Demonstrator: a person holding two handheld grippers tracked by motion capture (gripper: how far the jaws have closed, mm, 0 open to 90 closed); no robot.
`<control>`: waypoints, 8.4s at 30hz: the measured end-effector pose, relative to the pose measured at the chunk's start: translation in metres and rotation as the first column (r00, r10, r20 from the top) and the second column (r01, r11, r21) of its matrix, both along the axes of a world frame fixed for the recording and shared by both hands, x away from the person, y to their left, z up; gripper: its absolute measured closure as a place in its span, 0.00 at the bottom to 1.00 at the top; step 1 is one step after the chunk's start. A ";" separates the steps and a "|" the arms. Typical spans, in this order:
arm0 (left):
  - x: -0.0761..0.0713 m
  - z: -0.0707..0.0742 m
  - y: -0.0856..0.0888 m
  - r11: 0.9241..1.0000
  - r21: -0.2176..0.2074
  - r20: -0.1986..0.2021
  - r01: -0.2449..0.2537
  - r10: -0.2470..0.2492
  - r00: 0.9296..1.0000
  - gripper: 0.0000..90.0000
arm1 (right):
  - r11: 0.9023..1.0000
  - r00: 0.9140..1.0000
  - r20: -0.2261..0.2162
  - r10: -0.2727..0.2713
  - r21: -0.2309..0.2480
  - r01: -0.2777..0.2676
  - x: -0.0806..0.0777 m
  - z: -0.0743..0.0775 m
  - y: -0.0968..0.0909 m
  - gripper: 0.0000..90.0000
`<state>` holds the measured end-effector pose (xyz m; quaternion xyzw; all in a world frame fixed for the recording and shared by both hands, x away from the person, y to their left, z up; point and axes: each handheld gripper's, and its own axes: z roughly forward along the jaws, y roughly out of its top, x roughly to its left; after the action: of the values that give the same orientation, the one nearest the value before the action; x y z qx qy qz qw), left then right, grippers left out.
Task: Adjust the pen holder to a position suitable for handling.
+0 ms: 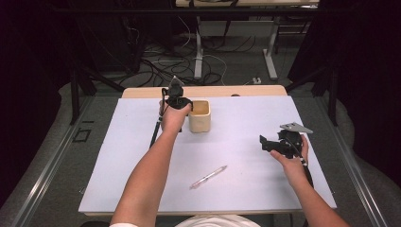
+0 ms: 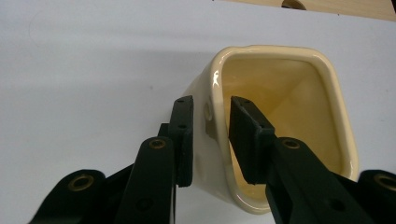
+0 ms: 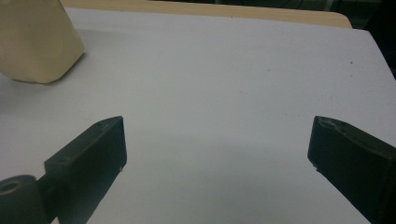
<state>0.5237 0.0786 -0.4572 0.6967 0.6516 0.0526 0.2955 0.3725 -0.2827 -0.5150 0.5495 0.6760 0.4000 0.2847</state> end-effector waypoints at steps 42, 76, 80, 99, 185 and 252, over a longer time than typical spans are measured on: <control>0.004 -0.016 -0.007 1.000 0.020 -0.029 -0.006 0.007 1.000 0.80 | 1.000 1.000 -0.012 0.009 -0.002 -0.009 0.001 -0.002 0.001 0.05; 0.004 -0.017 -0.012 0.995 0.095 -0.015 -0.017 0.019 1.000 0.87 | 1.000 1.000 -0.019 0.010 -0.002 -0.010 0.001 -0.002 0.001 0.05; 0.003 -0.017 -0.010 0.994 0.111 -0.017 -0.022 0.024 1.000 0.89 | 1.000 1.000 -0.017 0.012 0.001 -0.012 0.001 -0.003 0.001 0.05; 0.004 -0.016 -0.004 0.994 0.100 -0.057 -0.043 0.049 0.997 0.93 | 1.000 1.000 -0.015 0.012 -0.005 -0.012 0.002 -0.003 0.000 0.05; -0.079 -0.010 -0.026 0.984 0.112 -0.113 0.135 -0.123 0.986 0.86 | 1.000 1.000 -0.020 0.011 -0.005 -0.011 0.001 -0.003 0.002 0.05; -0.133 0.009 0.031 0.906 0.102 0.416 0.411 -0.414 0.809 0.22 | 0.999 0.998 -0.048 0.034 0.014 -0.034 0.001 -0.002 0.006 0.11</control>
<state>0.3910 0.1091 -0.4481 0.7935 0.4034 0.1411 0.4332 0.3737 -0.2768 -0.5169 0.5493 0.6894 0.3956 0.2579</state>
